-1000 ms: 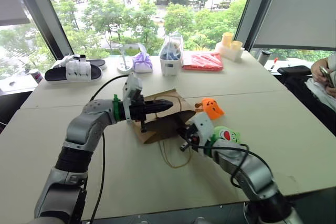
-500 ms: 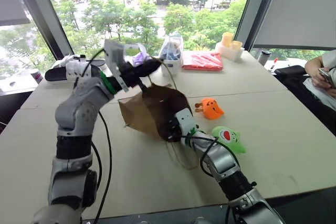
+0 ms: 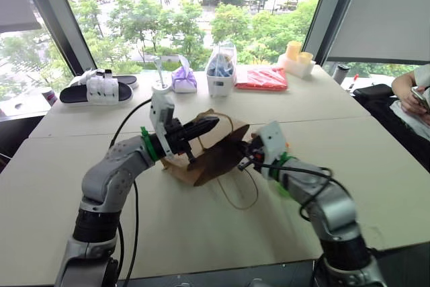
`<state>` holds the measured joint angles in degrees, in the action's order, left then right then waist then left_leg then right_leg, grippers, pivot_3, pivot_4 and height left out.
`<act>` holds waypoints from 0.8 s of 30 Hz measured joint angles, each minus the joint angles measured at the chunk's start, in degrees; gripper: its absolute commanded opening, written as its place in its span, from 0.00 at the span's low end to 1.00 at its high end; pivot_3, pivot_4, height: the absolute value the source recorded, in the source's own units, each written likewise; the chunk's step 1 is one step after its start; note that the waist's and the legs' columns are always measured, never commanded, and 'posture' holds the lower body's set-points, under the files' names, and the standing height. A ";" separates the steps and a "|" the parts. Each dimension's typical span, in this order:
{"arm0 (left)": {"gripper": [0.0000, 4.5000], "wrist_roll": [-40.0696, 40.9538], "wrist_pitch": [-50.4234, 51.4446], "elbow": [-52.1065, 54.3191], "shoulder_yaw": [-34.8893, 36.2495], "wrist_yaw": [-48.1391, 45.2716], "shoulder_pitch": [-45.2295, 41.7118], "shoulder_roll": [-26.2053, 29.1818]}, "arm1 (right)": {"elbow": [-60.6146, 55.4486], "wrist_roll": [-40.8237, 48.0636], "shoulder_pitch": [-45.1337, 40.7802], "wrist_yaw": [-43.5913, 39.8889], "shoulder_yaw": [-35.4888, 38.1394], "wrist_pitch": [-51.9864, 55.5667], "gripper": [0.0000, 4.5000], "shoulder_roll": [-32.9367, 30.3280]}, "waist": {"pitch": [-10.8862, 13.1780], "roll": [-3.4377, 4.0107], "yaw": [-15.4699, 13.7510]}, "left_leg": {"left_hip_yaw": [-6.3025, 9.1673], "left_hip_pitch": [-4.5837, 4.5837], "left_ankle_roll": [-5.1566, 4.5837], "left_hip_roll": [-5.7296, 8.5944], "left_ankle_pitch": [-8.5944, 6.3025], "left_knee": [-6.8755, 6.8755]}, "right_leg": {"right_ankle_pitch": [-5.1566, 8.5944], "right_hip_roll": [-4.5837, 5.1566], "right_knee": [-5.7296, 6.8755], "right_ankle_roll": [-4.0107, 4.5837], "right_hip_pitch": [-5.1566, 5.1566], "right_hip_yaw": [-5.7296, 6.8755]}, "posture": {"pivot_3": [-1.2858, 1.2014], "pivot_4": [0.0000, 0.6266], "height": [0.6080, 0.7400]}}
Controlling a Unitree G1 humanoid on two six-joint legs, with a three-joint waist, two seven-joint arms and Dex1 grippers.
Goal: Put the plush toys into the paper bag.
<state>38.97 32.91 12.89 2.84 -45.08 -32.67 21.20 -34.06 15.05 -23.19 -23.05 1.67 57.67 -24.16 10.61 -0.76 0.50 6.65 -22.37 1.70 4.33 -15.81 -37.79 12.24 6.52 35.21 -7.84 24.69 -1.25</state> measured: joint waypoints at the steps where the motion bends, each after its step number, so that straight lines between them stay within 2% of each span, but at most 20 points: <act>1: 0.00 0.00 -0.07 0.21 0.06 -0.02 0.36 0.08 | -1.91 0.96 1.12 -0.61 2.00 2.10 0.42 -1.84 | 0.00 0.00 0.06 | -0.02 0.01 -0.01 0.00 -0.01 0.00 | 0.00 0.00 0.00 0.00 -0.02 0.00 | 0.52 0.24 1.00; 6: 0.00 -0.08 -0.77 0.70 -0.15 -0.93 1.12 0.16 | -5.92 3.31 7.82 -1.99 8.18 9.51 0.98 -8.26 | 0.00 0.00 0.18 | -0.09 0.03 -0.03 -0.02 -0.01 0.00 | 0.00 -0.01 0.01 0.01 -0.02 0.01 | 0.52 0.24 1.00; 7: 0.00 -0.16 -0.83 0.70 -0.32 -1.03 1.11 0.16 | -5.96 3.34 9.58 -2.01 8.34 9.58 0.99 -8.94 | 0.00 0.00 0.16 | -0.09 0.03 -0.03 -0.02 -0.01 0.00 | 0.00 -0.01 0.01 0.00 -0.03 0.01 | 0.52 0.24 1.00; 13: 0.00 -0.88 -1.15 0.59 -0.45 -1.02 0.83 0.16 | -4.57 2.76 15.24 -1.30 6.28 7.30 0.99 -9.52 | 0.00 0.00 0.10 | -0.09 0.04 -0.03 -0.02 -0.02 -0.04 | 0.00 -0.01 0.00 0.00 -0.07 0.01 | 0.52 0.24 1.00; 18: 0.00 -1.06 -1.22 0.55 -0.42 -0.73 0.35 0.14 | -0.03 -2.30 17.68 1.28 0.83 0.59 0.99 -10.53 | 0.00 0.00 0.10 | -0.09 0.04 -0.03 -0.01 -0.01 -0.08 | 0.00 0.00 0.00 0.00 -0.09 0.01 | 0.52 0.24 1.00; 21: 0.00 -1.11 -1.22 0.53 -0.41 -0.43 0.33 0.14 | 2.07 -5.33 17.66 2.25 -1.05 -3.09 0.83 -11.74 | 0.00 -0.01 0.06 | -0.08 0.04 -0.03 -0.01 -0.01 -0.10 | 0.00 0.00 0.00 0.00 -0.11 0.02 | 0.52 0.24 1.00; 24: 0.00 -1.33 -1.22 0.30 -0.40 -0.22 0.32 0.14 | 3.15 -6.96 17.65 2.38 -1.34 -5.39 0.47 -12.66 | 0.00 -0.01 0.07 | -0.08 0.04 -0.03 -0.01 -0.01 -0.10 | 0.00 0.00 -0.01 0.00 -0.11 0.02 | 0.52 0.24 1.00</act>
<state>37.63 31.69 13.19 2.44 -45.29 -32.36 21.34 -30.92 8.09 -5.53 -20.67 0.33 52.28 -36.82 10.60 -0.77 0.57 6.57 -22.33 1.67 4.32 -15.83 -37.88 12.25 6.52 35.20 -7.84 24.58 -1.23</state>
